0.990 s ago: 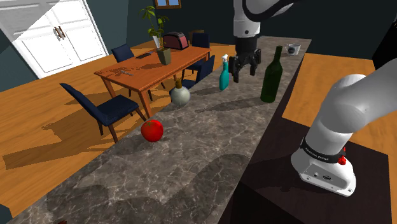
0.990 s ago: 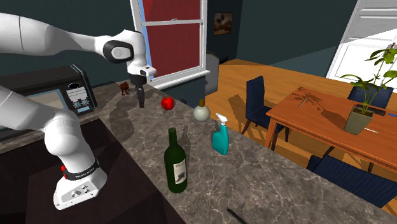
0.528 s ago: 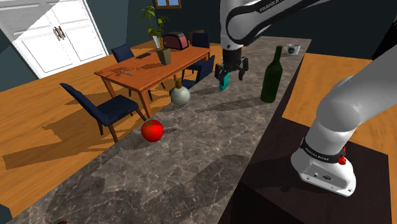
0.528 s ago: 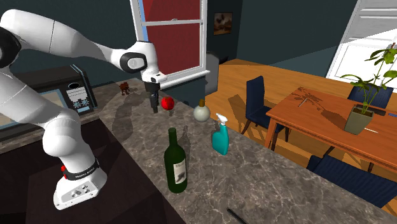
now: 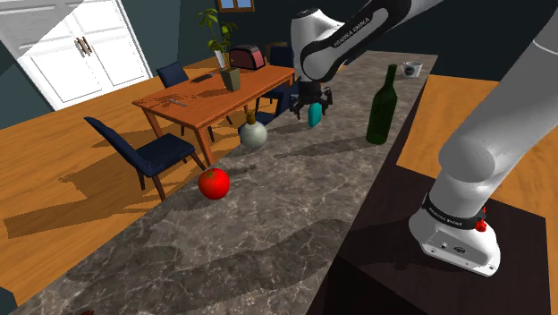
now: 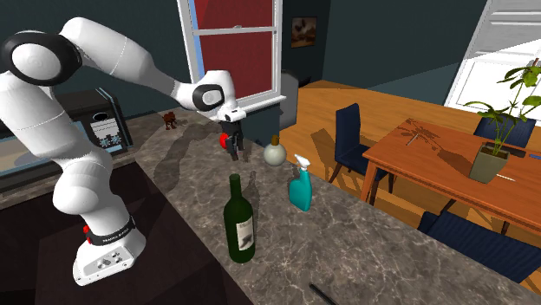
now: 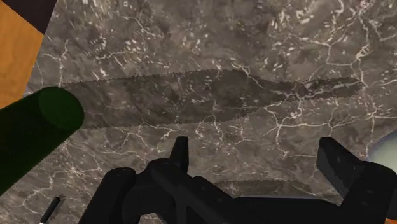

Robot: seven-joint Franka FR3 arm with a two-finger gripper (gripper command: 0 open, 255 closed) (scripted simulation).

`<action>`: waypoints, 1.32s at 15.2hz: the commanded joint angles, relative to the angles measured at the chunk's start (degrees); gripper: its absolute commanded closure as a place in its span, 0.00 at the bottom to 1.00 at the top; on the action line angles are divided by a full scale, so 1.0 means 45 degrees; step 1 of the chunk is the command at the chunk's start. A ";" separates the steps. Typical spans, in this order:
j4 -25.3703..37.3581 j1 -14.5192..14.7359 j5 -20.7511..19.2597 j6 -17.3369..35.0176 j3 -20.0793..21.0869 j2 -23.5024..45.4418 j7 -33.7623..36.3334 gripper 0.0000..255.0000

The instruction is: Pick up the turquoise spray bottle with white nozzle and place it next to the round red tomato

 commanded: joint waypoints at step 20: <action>0.6215 -0.0884 -0.6859 0.0511 -0.2009 0.6753 1.0212 0.00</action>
